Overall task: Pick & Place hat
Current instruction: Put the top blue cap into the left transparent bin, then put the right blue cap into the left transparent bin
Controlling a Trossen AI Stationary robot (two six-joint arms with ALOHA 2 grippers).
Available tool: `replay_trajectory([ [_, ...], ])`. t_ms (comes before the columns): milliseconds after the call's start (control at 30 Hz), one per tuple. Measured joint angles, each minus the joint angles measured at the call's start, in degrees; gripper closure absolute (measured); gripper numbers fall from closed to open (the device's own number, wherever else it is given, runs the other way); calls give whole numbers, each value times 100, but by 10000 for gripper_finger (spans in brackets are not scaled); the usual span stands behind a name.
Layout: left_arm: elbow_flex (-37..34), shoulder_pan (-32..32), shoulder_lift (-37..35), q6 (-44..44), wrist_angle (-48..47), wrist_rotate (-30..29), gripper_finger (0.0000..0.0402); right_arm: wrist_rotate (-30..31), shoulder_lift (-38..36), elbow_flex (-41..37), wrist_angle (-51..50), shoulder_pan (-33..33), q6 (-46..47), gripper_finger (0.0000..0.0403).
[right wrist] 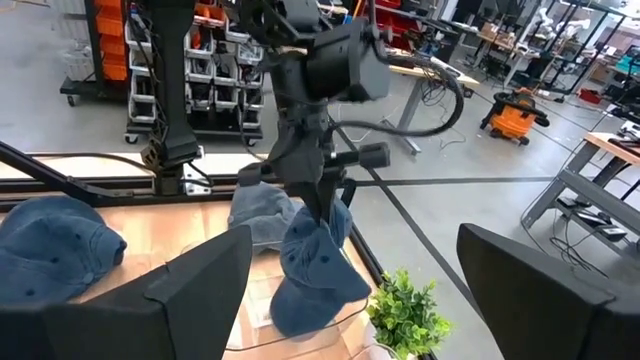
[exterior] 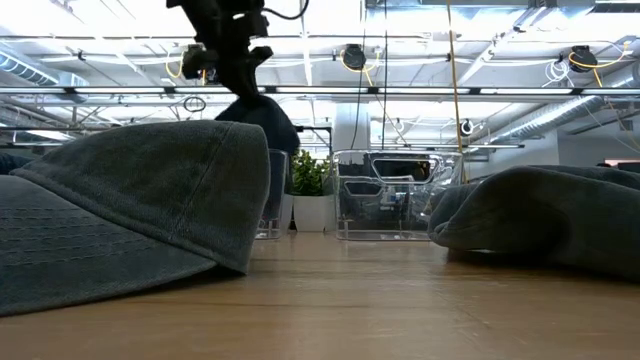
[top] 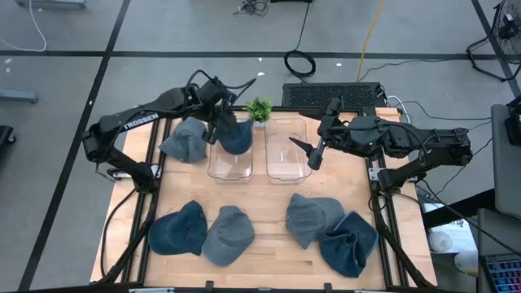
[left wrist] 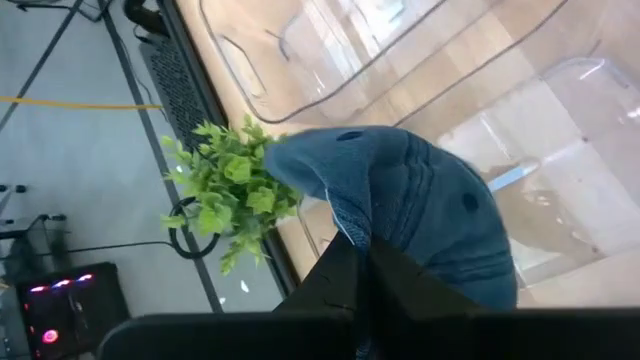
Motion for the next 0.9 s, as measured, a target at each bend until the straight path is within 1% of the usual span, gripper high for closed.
replay_trajectory([
  [333,-104,106,-2,-22,52,32,400,2,0,0,103,0,44,61],
  [400,-104,111,-2,-135,118,25,392,2,0,0,101,0,44,60],
  [567,-104,101,-2,-554,316,-1,335,0,0,0,83,9,46,58],
  [767,-104,101,-2,-633,312,18,269,-9,0,0,83,11,46,58],
  [833,-104,101,-4,-705,323,-107,248,-9,0,0,81,11,44,57],
  [900,-104,101,-4,-782,335,-368,227,-9,0,0,81,13,42,57],
])
